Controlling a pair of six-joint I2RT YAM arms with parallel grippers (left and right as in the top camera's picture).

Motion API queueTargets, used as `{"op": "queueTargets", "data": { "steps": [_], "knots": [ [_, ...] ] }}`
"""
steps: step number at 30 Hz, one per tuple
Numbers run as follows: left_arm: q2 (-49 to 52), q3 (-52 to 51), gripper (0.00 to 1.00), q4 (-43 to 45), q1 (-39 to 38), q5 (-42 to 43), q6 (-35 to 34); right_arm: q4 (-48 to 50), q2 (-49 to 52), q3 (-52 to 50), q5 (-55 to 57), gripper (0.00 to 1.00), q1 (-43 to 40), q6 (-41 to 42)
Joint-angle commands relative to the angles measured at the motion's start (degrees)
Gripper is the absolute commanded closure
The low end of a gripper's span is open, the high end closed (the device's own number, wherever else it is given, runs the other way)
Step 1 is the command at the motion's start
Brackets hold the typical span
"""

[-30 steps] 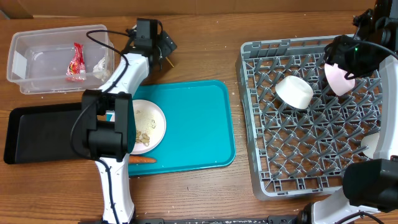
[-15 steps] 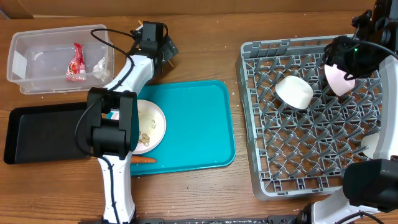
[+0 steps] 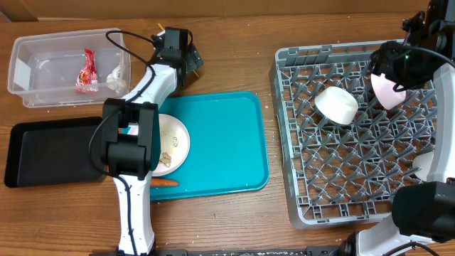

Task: Sort waste into correct bins and load items into the dishwasher
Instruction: 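Reach the left gripper to the chopstick on the table and grasp it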

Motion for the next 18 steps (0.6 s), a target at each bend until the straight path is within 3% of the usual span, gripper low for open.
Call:
{"op": "queueTargets", "data": {
  "steps": [1, 8, 18],
  "knots": [
    [2.3, 0.4, 0.0, 0.0, -0.9, -0.7, 2.0, 0.1, 0.1, 1.2, -1.4, 0.44, 0.0, -0.4],
    [3.5, 0.4, 0.04, -5.4, -1.2, -0.9, 2.7, 0.0, 0.1, 1.2, -1.4, 0.45, 0.0, -0.4],
    [3.5, 0.4, 0.02, -12.8, -1.2, -2.6, 3.9, -0.1, 0.1, 1.2, -1.4, 0.44, 0.0, -0.4]
  ]
}}
